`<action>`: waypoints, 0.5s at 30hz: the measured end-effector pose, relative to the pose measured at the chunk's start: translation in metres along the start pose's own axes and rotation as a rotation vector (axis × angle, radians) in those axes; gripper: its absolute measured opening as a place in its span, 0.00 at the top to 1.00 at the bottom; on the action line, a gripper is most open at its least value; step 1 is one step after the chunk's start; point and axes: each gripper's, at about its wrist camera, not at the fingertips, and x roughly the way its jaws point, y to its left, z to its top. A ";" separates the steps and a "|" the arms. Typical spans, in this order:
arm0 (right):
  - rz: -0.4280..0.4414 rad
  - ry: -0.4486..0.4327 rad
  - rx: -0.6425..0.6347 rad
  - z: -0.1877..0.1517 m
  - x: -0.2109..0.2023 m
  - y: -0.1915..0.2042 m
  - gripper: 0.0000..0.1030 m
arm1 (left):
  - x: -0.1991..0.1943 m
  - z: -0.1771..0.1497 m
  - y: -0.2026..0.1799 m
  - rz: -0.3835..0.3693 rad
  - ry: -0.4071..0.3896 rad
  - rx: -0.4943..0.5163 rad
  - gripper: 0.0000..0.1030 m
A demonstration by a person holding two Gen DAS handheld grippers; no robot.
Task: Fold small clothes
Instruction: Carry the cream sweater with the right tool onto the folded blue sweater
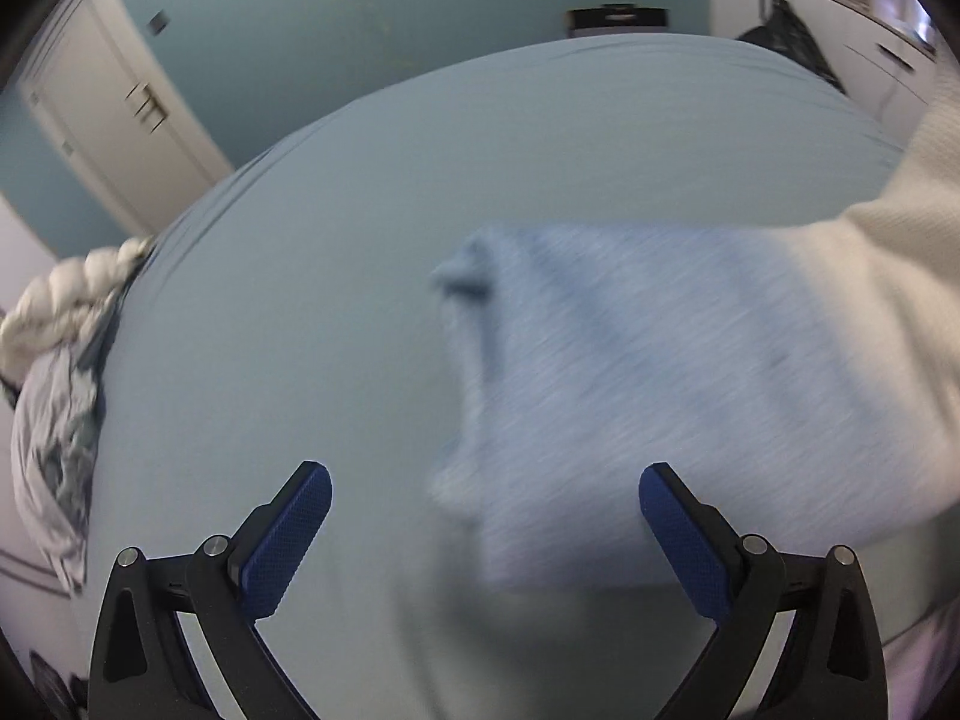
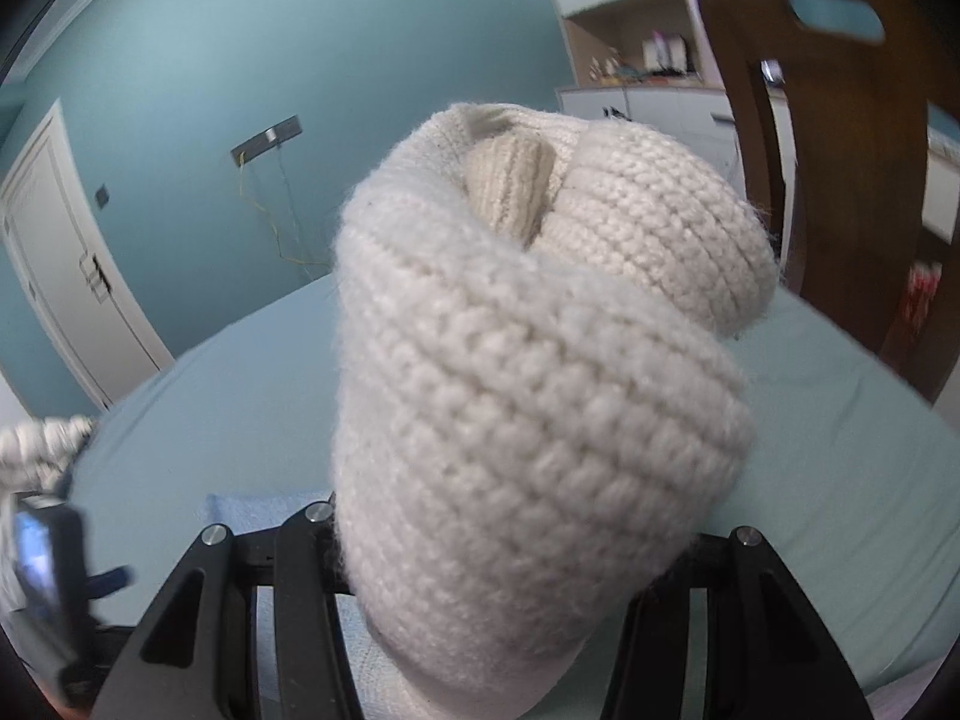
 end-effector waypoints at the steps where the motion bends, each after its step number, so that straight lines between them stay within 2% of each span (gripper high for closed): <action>1: -0.018 -0.005 -0.041 -0.001 -0.001 0.008 0.55 | 0.006 -0.004 0.007 0.006 0.009 -0.010 0.00; 3: -0.045 -0.007 -0.099 -0.003 -0.002 0.021 0.55 | 0.021 0.019 0.008 -0.071 0.051 -0.043 0.00; 4: -0.057 -0.008 -0.128 -0.002 -0.002 0.028 0.55 | 0.015 0.010 0.019 -0.102 0.067 -0.065 0.00; 5: -0.075 -0.010 -0.166 0.000 -0.002 0.038 0.55 | 0.014 0.018 0.025 -0.103 0.065 -0.086 0.00; 9: -0.169 -0.059 -0.422 0.006 -0.002 0.108 0.55 | 0.000 0.035 0.073 -0.069 -0.019 -0.140 0.00; 10: -0.199 -0.083 -0.515 0.003 0.002 0.133 0.55 | -0.003 0.027 0.074 -0.060 -0.032 -0.162 0.00; 13: -0.265 -0.136 -0.748 -0.022 0.015 0.198 0.54 | -0.021 0.021 0.107 0.012 -0.073 -0.258 0.00; 15: -0.312 -0.176 -0.947 -0.059 0.033 0.242 0.54 | -0.030 0.017 0.123 0.059 -0.089 -0.293 0.00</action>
